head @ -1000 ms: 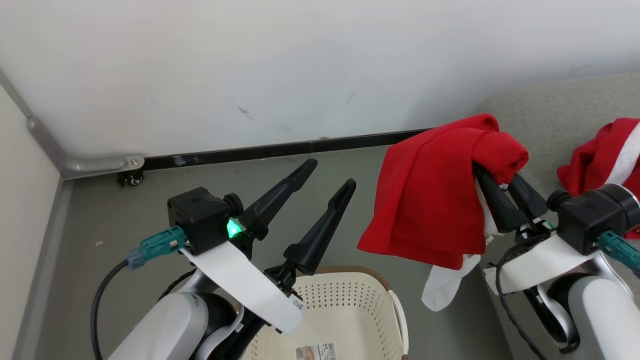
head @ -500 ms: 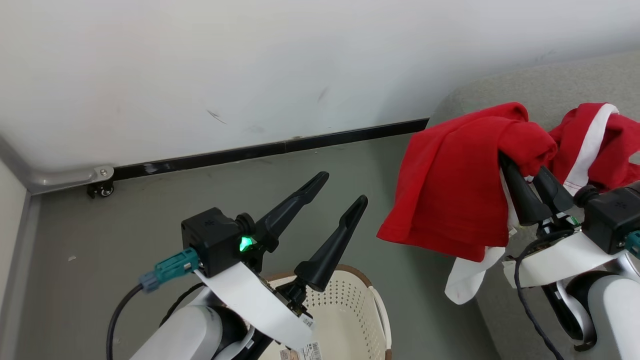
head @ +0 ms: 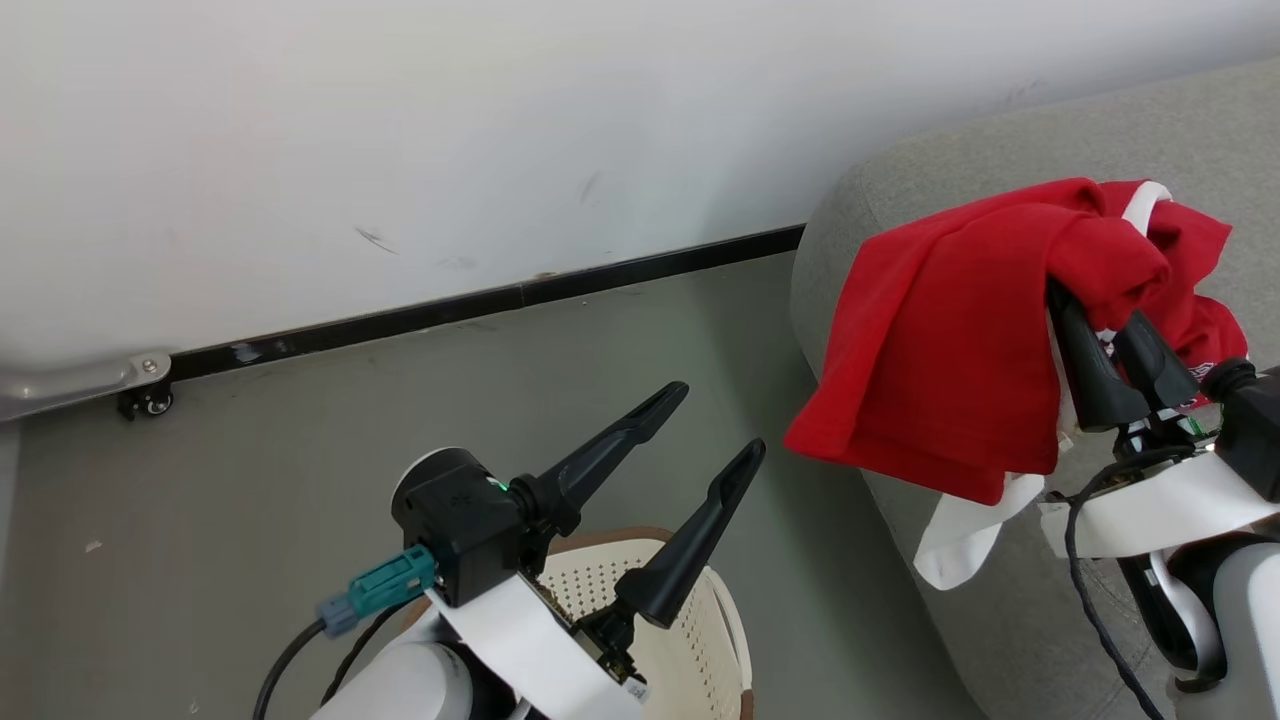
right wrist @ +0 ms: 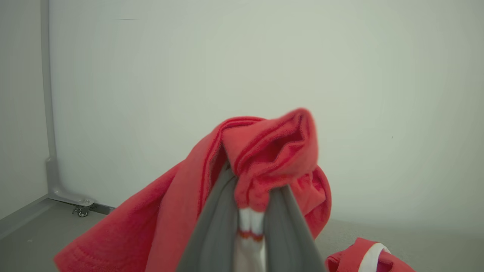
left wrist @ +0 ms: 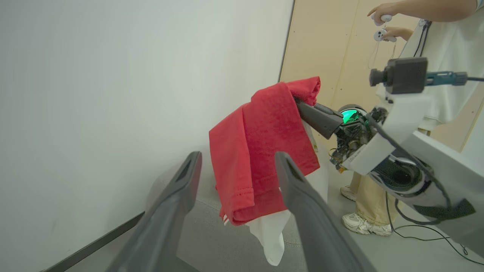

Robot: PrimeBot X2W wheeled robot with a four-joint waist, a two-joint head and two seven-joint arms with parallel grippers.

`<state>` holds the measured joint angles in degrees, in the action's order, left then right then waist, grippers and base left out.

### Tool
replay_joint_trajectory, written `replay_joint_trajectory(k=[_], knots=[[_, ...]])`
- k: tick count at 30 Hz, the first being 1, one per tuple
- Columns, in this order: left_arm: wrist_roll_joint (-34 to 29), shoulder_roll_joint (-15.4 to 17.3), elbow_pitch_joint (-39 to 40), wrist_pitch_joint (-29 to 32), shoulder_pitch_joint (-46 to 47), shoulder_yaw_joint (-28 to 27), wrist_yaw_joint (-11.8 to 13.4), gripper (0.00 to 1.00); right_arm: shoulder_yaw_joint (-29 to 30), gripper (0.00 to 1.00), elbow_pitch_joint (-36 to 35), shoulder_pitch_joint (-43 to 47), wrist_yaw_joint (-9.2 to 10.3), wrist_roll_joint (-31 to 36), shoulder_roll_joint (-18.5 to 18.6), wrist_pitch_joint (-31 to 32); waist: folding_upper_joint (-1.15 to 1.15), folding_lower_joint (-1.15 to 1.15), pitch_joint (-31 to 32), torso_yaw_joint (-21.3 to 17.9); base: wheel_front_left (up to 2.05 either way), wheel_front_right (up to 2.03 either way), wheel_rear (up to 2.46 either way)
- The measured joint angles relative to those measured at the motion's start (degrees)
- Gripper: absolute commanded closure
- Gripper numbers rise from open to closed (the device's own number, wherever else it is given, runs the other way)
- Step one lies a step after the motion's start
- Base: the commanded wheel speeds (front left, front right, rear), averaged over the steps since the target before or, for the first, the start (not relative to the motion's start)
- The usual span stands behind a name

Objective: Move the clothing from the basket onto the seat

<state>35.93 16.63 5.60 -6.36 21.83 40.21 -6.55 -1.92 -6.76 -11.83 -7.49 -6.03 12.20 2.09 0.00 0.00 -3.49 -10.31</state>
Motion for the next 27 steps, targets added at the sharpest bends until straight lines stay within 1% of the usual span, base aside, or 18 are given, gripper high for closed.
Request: replay_joint_trajectory(k=[5,24,27], knots=[[-0.59,0.66,-0.54,-0.49,-0.34,1.41,-0.02,0.0,0.98,1.0,-0.34,0.07,0.0,0.04,-0.34,0.01,0.0,0.0,-0.01,-1.28,0.0,0.0,0.0],[-2.0,0.73,-2.53,-1.81,-0.39,5.19,-0.11,0.0,2.99,1.0,-2.01,1.6,0.0,0.55,-1.09,0.94,0.0,0.0,0.23,-6.26,0.0,0.0,0.0],[-1.99,0.64,-2.66,-1.93,-0.39,5.72,-0.52,0.0,3.22,1.0,-2.3,1.69,0.0,0.56,-1.13,1.04,0.0,0.0,0.14,-7.1,0.0,0.0,0.0]])
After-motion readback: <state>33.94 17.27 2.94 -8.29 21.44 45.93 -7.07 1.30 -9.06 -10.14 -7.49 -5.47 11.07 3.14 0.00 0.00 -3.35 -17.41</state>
